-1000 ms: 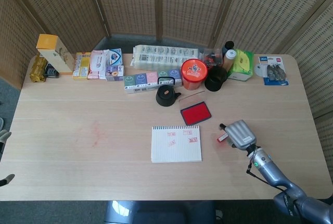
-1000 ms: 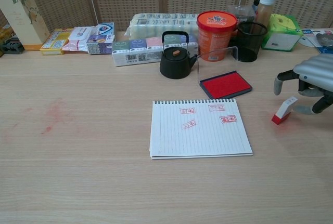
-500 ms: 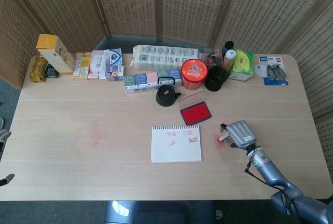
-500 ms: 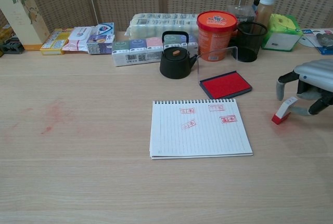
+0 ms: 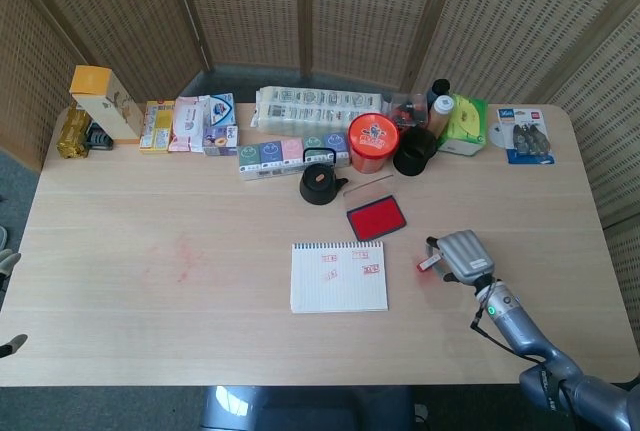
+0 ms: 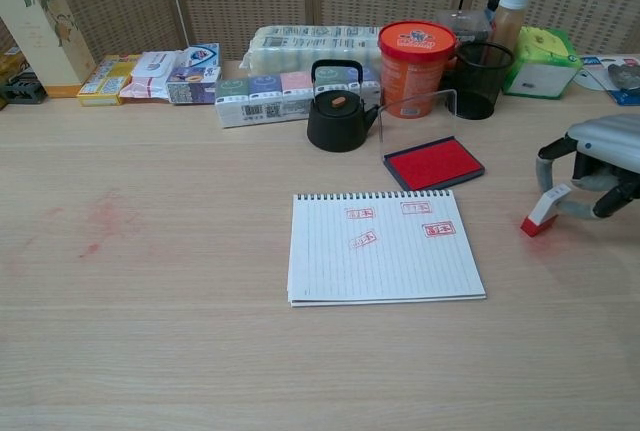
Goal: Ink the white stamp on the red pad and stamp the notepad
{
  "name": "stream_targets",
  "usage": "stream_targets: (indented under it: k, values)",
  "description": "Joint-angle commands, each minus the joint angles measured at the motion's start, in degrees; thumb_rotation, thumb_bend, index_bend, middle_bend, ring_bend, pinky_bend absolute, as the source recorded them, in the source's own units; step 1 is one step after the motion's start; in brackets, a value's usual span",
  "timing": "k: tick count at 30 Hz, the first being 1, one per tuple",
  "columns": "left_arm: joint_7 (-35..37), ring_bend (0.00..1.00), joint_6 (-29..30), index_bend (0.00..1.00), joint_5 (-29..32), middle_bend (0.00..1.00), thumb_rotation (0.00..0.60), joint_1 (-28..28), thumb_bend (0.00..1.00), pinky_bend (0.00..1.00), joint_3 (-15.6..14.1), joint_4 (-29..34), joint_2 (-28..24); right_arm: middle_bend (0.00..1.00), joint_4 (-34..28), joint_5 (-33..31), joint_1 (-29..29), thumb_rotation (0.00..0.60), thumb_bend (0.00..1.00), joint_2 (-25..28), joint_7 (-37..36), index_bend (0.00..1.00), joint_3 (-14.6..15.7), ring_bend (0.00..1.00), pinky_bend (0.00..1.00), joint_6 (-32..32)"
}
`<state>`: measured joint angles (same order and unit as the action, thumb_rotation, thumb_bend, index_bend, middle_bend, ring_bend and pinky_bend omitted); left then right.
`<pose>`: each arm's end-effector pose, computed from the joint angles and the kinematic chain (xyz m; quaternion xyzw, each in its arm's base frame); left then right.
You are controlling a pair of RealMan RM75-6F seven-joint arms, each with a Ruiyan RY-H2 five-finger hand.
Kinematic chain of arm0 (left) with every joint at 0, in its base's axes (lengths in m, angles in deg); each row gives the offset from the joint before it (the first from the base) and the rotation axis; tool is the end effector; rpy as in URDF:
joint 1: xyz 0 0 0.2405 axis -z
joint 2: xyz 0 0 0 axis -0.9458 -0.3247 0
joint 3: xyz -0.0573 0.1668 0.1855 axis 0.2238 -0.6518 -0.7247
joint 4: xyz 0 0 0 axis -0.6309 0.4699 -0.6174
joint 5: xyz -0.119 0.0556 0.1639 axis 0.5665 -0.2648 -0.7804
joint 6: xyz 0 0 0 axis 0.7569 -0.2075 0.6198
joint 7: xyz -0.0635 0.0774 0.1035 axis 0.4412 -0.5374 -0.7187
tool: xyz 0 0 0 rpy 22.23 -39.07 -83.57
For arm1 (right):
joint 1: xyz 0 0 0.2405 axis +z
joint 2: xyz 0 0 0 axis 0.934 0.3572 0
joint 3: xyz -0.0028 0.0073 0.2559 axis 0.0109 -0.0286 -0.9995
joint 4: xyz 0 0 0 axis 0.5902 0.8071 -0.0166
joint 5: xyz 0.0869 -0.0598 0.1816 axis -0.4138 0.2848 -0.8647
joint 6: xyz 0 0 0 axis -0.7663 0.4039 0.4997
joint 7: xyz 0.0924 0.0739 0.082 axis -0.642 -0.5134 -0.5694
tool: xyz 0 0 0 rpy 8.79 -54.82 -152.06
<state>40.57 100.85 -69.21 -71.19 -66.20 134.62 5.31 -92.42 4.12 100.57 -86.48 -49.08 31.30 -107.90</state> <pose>-0.3080 0.1317 0.2058 -0.5938 -0.4484 -0.3193 0.5869 -0.2857 -0.3223 0.0059 0.7637 -0.3659 0.3074 0.4340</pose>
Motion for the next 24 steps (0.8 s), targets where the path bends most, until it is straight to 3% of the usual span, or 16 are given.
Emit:
stream_targets:
  k: [1,15,24]
  values:
    - [0.0,0.00,0.0,0.00,0.0,0.00,0.600,0.0,0.00,0.01,0.0,0.0,0.0,1.00,0.1,-0.2,0.0,0.600,0.41,-0.1,-0.3,0.51,0.1,1.00,1.00,0.1]
    - [-0.3,0.00,-0.4,0.00,0.1,0.00,0.600,0.2,0.00,0.01,0.0,0.1,0.1,1.00,-3.3,-1.1,0.3,0.600,0.44,1.4,1.1,0.58,-0.4,1.00,1.00,-0.1]
    - [0.9,0.00,-0.2,0.00,-0.5,0.00,0.600,0.1,0.00,0.01,-0.2,0.0,-0.3,1.00,-16.3,-5.6,2.5,0.600,0.45,5.8,11.1,0.59,-4.5,1.00,1.00,1.1]
